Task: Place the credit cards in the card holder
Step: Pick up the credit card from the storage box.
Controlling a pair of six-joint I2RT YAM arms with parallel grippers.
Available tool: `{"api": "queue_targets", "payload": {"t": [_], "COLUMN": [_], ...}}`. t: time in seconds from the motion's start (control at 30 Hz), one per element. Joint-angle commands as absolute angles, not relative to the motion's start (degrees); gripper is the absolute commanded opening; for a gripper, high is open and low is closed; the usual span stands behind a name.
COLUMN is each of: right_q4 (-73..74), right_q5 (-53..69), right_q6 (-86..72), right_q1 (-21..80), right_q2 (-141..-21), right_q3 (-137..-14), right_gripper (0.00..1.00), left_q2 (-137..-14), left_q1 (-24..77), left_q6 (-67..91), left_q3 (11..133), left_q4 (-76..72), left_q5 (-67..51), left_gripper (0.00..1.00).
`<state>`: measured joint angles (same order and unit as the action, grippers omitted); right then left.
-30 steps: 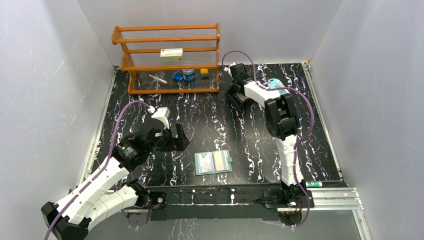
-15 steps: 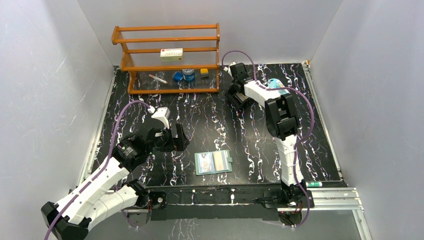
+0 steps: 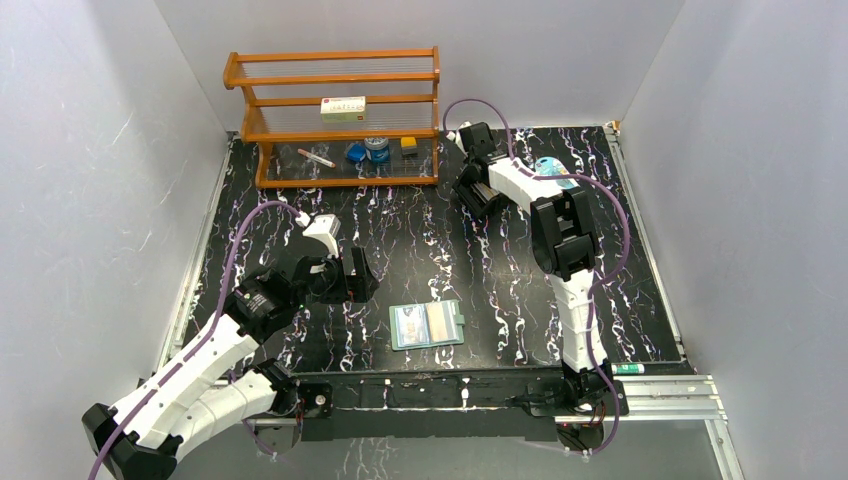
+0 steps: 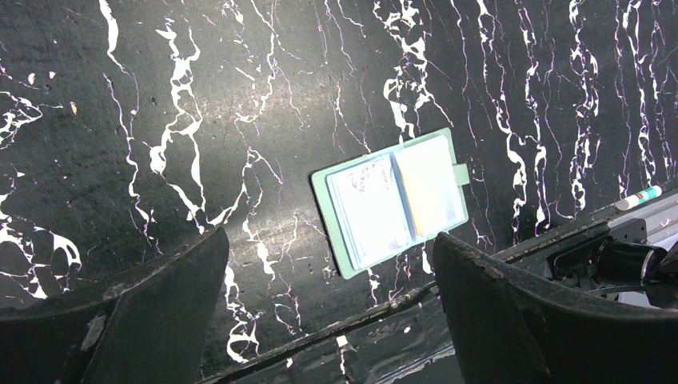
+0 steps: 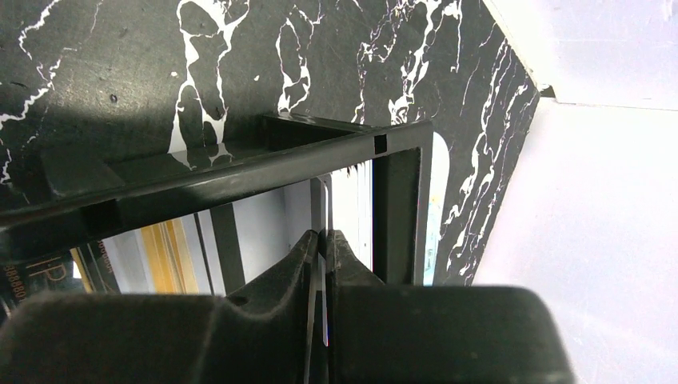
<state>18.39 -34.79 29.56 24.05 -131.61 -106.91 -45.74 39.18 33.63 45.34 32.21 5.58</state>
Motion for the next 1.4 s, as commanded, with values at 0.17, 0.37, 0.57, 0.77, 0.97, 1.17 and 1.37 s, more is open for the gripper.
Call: {"api": "queue_targets", "payload": {"t": [0.17,0.37,0.57,0.77,0.97,1.17,1.37], "right_q4": [18.85,20.26,23.94,31.36,37.48,40.77,28.25], "right_q5": [-36.11,-35.10,-34.34,-29.92,-25.46,-14.92,9.80], "right_q6": [29.13,28.77,27.22,21.30,14.72,2.86,-11.37], "right_q1": [23.86,23.87,23.90,24.14,25.11,25.68,25.89], "right_q2": [-127.08,-126.83,-126.42,-124.43,-120.03,-110.43,-94.24], "right_q3": [-109.55,-109.80,-112.20,-114.42,-113.57,-109.70,-91.17], "right_gripper": [0.16,0.13,0.11,0.03,0.00,0.00,0.00], "left_q2": [-45.78,-45.32,-45.62,-45.95,-47.47,-49.08,-51.37], "left_q1": [39.31,39.29,39.25,39.27,39.27,39.29,39.27], "left_q6": [33.24,33.30,33.32,33.23,34.96,38.96,43.61], "left_q3": [44.81,44.59,44.59,44.48,44.36,45.01,47.13], "left_q4": [31.81,31.69,31.71,31.73,31.90,27.99,23.46], "left_q5": [4.82,4.99,4.84,4.83,4.06,-3.48,-9.94], "left_gripper": [0.99,0.99,0.99,0.99,0.99,0.95,0.92]}}
